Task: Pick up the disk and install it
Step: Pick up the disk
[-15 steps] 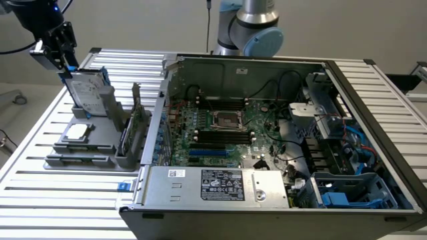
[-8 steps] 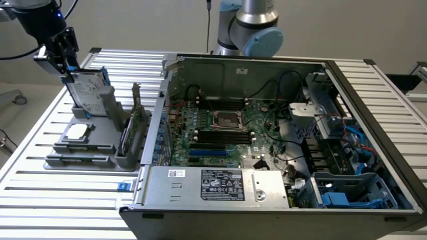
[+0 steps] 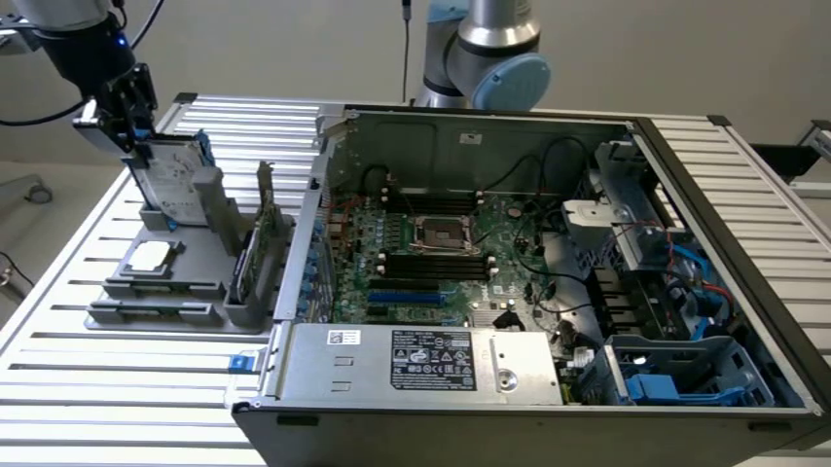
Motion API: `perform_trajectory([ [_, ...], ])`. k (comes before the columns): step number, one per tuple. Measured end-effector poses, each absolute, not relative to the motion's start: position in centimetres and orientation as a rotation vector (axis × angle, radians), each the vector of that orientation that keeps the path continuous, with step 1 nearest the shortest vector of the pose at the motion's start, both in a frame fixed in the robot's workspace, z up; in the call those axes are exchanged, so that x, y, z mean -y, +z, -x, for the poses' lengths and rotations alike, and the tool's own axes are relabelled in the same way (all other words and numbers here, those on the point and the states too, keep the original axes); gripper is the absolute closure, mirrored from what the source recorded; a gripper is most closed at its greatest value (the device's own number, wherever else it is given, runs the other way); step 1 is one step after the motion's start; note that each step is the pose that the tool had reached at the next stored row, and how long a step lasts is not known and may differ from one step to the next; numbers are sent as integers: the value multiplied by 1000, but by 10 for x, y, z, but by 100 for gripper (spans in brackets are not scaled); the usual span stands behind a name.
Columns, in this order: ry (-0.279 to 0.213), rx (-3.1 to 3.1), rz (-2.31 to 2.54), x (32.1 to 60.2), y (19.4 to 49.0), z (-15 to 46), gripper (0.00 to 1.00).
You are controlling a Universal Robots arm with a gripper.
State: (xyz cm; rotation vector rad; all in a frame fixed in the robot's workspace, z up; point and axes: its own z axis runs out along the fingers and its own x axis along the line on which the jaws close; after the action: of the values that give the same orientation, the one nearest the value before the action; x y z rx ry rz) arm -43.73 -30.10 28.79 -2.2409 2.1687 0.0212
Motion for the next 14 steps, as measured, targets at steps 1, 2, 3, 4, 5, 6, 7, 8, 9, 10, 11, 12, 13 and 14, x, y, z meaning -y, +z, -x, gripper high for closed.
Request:
perform_trajectory([
  [1,19,-2170,2242,300,286,437,49],
  [2,18,-2170,2242,300,286,437,49],
  [3,18,-2170,2242,300,286,437,49],
  [4,18,-2170,2243,300,286,437,49],
  [5,18,-2170,2242,300,286,437,49],
  [6,18,-2170,2242,300,286,437,49],
  [7,17,-2170,2242,300,286,437,49],
  [8,17,-2170,2243,300,286,437,49],
  [9,16,-2171,2243,300,285,437,49],
  [10,14,-2171,2244,300,285,437,49],
  [11,12,-2173,2245,300,285,437,51],
  [12,9,-2174,2246,300,285,437,51],
  [13,7,-2175,2248,300,284,437,51],
  [14,0,-2178,2251,300,284,437,58],
])
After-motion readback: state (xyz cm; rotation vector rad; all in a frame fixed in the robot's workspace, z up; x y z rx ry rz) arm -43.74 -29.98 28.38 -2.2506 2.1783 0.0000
